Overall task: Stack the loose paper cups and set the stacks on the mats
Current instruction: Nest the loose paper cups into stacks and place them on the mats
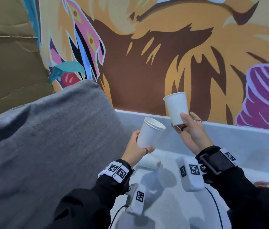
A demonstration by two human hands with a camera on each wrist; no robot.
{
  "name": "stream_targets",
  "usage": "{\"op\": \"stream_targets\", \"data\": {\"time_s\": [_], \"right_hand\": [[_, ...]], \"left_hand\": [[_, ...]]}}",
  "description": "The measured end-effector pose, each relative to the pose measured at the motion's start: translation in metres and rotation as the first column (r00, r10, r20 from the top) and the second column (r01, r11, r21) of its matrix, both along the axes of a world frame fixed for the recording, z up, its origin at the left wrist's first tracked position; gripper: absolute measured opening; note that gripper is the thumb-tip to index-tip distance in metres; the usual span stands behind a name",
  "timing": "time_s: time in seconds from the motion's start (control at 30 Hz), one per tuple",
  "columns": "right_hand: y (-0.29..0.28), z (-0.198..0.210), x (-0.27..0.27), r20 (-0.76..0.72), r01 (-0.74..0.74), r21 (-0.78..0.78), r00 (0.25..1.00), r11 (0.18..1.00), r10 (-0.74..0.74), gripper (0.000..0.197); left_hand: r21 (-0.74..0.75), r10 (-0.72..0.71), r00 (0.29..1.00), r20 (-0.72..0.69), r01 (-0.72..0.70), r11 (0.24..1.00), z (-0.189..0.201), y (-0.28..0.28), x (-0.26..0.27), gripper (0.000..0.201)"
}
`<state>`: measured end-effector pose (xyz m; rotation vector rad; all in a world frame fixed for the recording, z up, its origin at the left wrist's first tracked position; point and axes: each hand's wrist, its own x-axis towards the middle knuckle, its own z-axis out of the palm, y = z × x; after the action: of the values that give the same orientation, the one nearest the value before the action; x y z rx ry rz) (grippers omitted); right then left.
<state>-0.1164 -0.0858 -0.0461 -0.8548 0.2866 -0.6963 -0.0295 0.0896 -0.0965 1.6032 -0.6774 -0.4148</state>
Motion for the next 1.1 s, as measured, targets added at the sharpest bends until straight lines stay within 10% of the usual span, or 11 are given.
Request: {"op": "stream_targets", "data": {"time_s": [0.33, 0.57, 1.1], "right_hand": [[0.012, -0.003, -0.010, 0.037, -0.135, 0.077, 0.991, 0.988, 0.132, 0.013], [0.010, -0.019, -0.018, 0.040, -0.154, 0.040, 0.987, 0.987, 0.153, 0.038], [0.012, -0.036, -0.047, -0.464, -0.427, -0.431, 0.861, 0.795, 0.211, 0.071]], "left_hand": [[-0.012, -0.007, 1.000, 0.012, 0.007, 1.000, 0.008, 0.001, -0.007, 0.064], [-0.185, 0.028, 0.998, -0.049, -0.036, 0.982, 0.027, 0.002, -0.008, 0.060], [-0.272, -0.085, 0.992, -0.095, 0.056, 0.961, 0.054, -0.003, -0.015, 0.059]]}}
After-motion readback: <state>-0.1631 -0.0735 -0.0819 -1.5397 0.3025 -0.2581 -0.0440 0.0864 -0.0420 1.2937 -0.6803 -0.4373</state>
